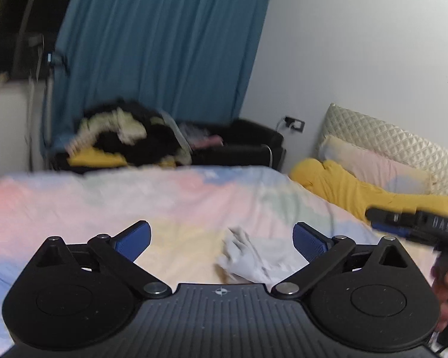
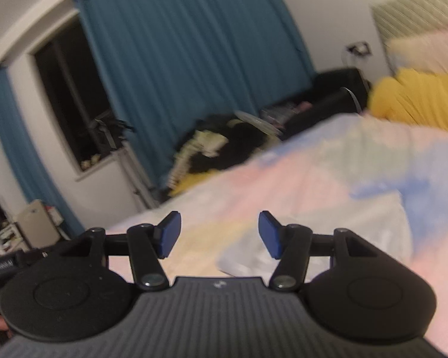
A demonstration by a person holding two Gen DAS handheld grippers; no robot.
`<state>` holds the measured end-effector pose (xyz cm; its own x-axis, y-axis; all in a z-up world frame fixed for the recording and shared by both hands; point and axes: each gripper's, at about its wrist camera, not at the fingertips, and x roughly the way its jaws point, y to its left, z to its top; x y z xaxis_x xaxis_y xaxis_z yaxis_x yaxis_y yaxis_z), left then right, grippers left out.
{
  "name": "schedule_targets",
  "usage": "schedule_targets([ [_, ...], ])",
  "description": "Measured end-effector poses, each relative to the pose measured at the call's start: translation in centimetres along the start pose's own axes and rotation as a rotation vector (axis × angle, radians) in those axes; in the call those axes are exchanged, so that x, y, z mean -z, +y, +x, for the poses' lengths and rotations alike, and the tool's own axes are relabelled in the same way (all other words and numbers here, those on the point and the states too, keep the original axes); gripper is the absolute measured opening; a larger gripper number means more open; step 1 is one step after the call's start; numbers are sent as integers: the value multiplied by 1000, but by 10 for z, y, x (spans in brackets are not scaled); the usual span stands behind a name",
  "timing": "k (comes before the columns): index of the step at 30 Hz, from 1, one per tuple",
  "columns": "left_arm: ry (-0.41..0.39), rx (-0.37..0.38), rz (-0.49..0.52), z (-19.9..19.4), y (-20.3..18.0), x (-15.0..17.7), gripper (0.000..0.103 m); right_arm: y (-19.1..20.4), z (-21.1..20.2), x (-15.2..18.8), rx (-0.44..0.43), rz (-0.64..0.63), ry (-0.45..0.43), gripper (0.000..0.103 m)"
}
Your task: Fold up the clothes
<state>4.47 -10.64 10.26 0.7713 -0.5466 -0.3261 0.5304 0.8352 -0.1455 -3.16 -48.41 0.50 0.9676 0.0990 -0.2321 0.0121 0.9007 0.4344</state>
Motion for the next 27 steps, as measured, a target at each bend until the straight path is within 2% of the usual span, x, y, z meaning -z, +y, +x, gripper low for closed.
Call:
schedule_targets([
  [4,-39,-106,67,-49,6,-1,103,60,-21,-15,-103,-99,-28,59],
  [6,-58,-159,100,-73,8,-1,103,80,-24,-9,-137,-131,-24,59],
  [12,-61,-267,103,-113,32,27,103,134,-27,15,-220,-223,-9,59],
  [17,-72,-316,37,-134,53,52,103,150,-12,47,-249,-260,3,59],
  [23,-104,-328,-45,-139,82,68,103,159,20,80,-207,-278,28,60],
  [27,-95,-378,-61,-134,96,74,103,155,51,93,-199,-270,78,60],
])
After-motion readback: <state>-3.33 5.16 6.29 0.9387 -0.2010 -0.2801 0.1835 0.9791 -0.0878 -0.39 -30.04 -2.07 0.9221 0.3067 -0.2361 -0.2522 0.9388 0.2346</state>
